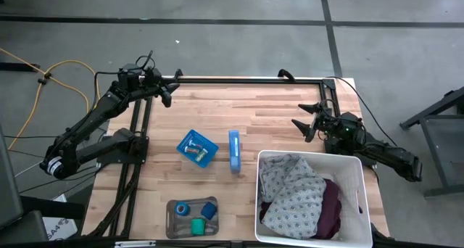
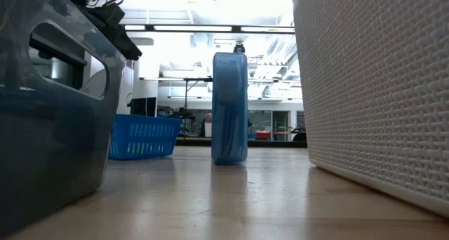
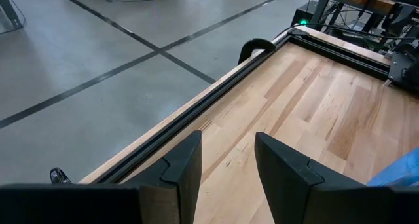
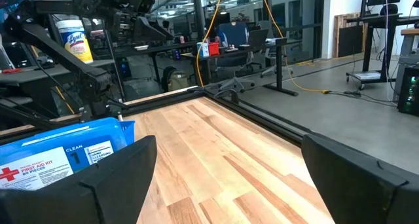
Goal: Pick & Place Medicine items
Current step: Return to Home Position
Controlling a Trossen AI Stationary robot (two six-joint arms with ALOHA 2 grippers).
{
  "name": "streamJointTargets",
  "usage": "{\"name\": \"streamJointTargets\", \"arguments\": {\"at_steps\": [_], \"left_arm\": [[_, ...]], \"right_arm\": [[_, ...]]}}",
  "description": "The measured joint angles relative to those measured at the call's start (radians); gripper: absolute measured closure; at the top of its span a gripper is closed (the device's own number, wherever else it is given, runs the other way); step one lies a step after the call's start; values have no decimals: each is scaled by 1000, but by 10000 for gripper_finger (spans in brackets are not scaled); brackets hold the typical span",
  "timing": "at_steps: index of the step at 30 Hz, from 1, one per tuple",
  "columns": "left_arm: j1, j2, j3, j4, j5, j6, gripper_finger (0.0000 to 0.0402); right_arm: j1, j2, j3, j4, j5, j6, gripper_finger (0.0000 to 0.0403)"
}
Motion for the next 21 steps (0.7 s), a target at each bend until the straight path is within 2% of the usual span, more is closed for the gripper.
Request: {"name": "streamJointTargets", "arguments": {"at_steps": [5, 11, 16, 21], "left_arm": [[0, -1, 0, 16, -29, 19, 266], [-24, -11, -2, 52, -33, -79, 266], [-94, -84, -1, 191, -31, -85, 266], [-161, -181, -2, 200, -28, -85, 266]], "right_arm": [[0, 0, 0, 0, 0, 0, 34], [0, 0, 0, 0, 0, 0, 34], [0, 0, 0, 0, 0, 0, 34], [0, 0, 0, 0, 0, 0, 34]]}}
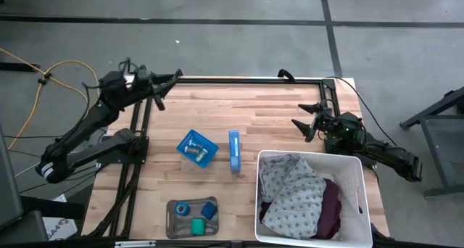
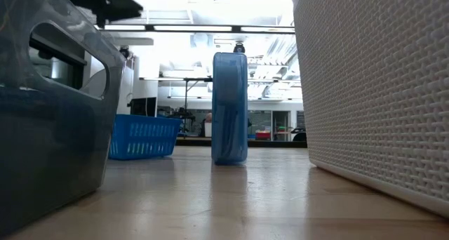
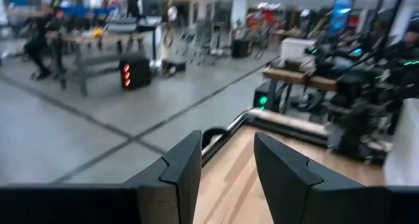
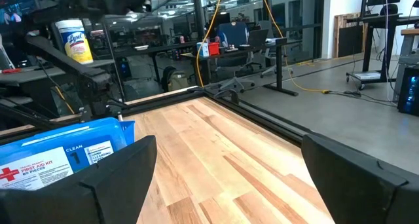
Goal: Pick & Place Medicine items
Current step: Return to Home Position
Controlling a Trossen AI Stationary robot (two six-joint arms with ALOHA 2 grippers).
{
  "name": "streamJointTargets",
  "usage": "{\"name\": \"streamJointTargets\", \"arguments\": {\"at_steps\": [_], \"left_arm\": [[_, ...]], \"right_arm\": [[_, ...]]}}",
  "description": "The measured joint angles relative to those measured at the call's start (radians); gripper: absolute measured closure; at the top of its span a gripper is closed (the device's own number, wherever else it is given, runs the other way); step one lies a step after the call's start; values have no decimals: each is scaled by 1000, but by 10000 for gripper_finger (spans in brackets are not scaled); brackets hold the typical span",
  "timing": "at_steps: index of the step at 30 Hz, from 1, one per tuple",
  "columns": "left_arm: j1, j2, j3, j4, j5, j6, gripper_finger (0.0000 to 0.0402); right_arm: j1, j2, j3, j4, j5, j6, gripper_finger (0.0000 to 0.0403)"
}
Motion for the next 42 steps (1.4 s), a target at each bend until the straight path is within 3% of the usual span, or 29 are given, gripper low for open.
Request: {"name": "streamJointTargets", "arguments": {"at_steps": [12, 26, 33, 42], "left_arm": [[-93, -218, -14, -79, 2, -2, 266], [-95, -531, -242, -83, 29, -54, 266], [-95, -539, -302, -74, 176, -48, 266], [-95, -538, -377, -76, 171, -55, 266]], "right_arm": [[0, 0, 0, 0, 0, 0, 34], [0, 0, 0, -2, 0, 0, 34], [1, 1, 0, -2, 0, 0, 34], [1, 2, 0, -2, 0, 0, 34]]}}
